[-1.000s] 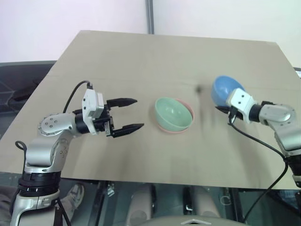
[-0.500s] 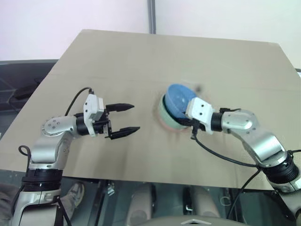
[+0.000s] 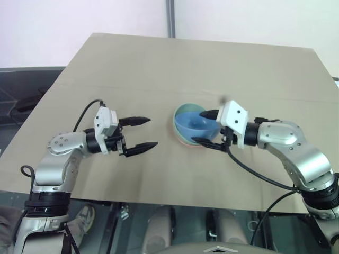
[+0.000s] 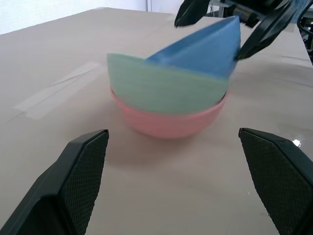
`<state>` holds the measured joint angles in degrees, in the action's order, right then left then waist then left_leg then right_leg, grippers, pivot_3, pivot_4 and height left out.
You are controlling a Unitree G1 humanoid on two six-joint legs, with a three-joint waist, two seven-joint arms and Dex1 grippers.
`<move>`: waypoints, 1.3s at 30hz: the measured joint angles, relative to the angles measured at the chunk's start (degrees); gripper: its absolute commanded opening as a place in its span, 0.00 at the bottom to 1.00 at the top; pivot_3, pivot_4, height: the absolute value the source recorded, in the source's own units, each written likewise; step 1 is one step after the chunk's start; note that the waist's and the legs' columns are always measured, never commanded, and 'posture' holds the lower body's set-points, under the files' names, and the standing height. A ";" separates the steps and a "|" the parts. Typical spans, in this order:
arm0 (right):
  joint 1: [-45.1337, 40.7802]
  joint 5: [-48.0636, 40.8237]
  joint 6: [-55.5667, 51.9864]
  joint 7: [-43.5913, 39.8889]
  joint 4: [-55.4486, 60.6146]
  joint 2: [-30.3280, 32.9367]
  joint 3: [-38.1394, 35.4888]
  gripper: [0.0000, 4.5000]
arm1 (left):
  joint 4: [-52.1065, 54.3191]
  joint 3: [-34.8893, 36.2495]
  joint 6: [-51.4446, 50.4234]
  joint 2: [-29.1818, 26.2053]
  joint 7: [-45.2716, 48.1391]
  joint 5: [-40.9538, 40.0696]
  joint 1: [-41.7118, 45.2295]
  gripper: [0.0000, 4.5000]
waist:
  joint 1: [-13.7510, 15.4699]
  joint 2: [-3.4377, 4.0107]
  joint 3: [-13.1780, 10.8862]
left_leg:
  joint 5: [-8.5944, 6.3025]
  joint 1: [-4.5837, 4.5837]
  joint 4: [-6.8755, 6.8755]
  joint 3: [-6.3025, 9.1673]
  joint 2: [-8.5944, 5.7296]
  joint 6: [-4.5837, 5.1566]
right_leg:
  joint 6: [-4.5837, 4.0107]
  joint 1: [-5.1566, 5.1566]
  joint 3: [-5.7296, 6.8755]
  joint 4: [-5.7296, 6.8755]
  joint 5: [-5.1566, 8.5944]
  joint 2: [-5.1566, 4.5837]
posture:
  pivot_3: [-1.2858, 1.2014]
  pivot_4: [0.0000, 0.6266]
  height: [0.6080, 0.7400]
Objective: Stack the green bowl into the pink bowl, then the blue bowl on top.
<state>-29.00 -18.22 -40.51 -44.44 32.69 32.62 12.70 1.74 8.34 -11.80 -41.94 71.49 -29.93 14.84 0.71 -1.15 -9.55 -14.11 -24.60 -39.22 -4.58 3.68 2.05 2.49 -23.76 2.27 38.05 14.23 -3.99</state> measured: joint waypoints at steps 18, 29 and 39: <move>-4.06 1.77 2.17 13.72 -6.89 -12.77 -0.34 0.88 | 0.21 -0.61 -2.77 2.86 -2.25 -1.10 1.23 1.00 | -1.19 0.01 0.00 | 0.00 0.07 0.01 0.02 0.01 0.00 | 0.00 0.01 0.01 0.08 0.00 0.02 | 0.52 0.24 1.00; -8.28 7.00 11.79 15.08 -27.17 -24.92 5.29 0.88 | 1.97 -0.25 -4.04 2.84 -2.96 -1.34 -1.06 1.00 | -1.37 0.03 -0.02 | 0.07 -0.08 0.07 0.00 0.01 -0.13 | -0.01 -0.06 0.02 -0.03 -0.01 -0.01 | 0.52 0.24 1.00; -9.60 14.70 17.22 16.02 -33.77 -23.40 6.99 0.88 | 5.14 0.25 -4.24 2.98 -5.61 -1.85 -4.27 1.00 | -1.41 0.05 -0.02 | 0.06 -0.02 0.08 0.03 0.02 -0.11 | -0.02 -0.05 0.04 0.04 -0.01 -0.01 | 0.52 0.24 1.00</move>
<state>-38.59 -3.51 -23.29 -28.41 -1.08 9.22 19.69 6.88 8.59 -16.04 -38.96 65.89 -31.78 10.56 -0.70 -1.11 -9.57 -14.05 -24.63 -39.15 -4.55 3.69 1.94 2.47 -23.81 2.31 38.09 14.22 -4.01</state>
